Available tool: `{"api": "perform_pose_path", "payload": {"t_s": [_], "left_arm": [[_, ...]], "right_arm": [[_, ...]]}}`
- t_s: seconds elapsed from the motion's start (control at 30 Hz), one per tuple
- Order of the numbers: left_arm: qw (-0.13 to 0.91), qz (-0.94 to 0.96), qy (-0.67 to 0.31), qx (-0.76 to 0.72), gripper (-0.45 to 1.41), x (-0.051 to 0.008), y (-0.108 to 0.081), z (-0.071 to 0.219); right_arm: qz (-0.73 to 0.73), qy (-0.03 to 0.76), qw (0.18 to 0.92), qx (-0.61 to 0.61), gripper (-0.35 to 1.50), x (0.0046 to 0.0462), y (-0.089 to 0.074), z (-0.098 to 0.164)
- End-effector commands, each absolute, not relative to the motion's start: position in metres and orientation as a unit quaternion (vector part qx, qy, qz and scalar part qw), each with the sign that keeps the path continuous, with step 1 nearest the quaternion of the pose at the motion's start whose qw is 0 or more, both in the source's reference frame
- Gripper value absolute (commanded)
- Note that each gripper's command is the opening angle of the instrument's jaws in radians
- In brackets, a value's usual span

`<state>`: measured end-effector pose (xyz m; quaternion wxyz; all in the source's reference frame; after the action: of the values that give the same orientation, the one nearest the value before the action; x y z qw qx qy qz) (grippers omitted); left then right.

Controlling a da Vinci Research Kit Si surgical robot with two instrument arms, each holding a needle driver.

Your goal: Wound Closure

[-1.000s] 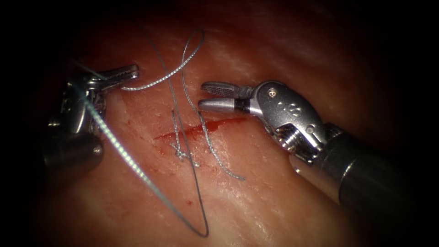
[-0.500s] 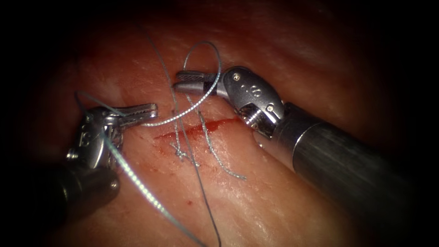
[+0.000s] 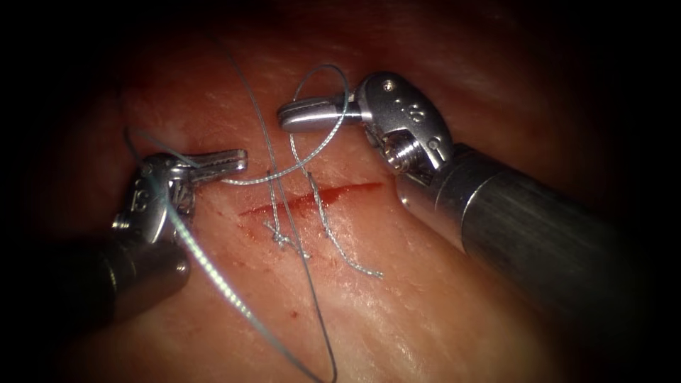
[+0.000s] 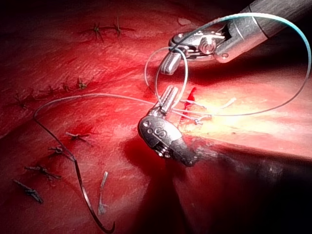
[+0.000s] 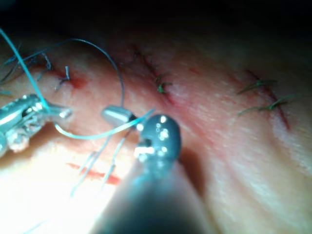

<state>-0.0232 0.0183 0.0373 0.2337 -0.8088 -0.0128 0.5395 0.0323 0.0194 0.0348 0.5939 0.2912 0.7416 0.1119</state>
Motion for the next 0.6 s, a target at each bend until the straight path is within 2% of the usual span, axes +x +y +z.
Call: {"api": "perform_pose_path", "payload": {"t_s": [0.03, 0.2, 0.47, 0.53, 0.6], "left_arm": [[0.227, 0.541, -0.015, -0.81, -0.45, -0.0237, 0.0185, 0.0383], [0.212, 0.548, -0.027, -0.809, -0.45, -0.0243, 0.0191, 0.0403], [0.183, 0.555, -0.056, -0.81, -0.45, -0.0266, 0.0194, 0.0415], [0.177, 0.555, -0.059, -0.811, -0.45, -0.0272, 0.0195, 0.0414], [0.177, 0.554, -0.06, -0.811, -0.45, -0.0276, 0.0198, 0.0413]], "right_arm": [[0.115, 0.744, 0.592, 0.29, 0.2, 0.0325, 0.02, 0.0345], [0.117, 0.743, 0.59, 0.295, 0.34, 0.0322, 0.019, 0.0324], [0.083, 0.727, 0.605, 0.313, 0.34, 0.0328, 0.0174, 0.0313], [0.073, 0.722, 0.611, 0.318, 0.39, 0.033, 0.0173, 0.0315], [0.06, 0.715, 0.617, 0.323, 0.54, 0.0329, 0.0172, 0.0317]]}}
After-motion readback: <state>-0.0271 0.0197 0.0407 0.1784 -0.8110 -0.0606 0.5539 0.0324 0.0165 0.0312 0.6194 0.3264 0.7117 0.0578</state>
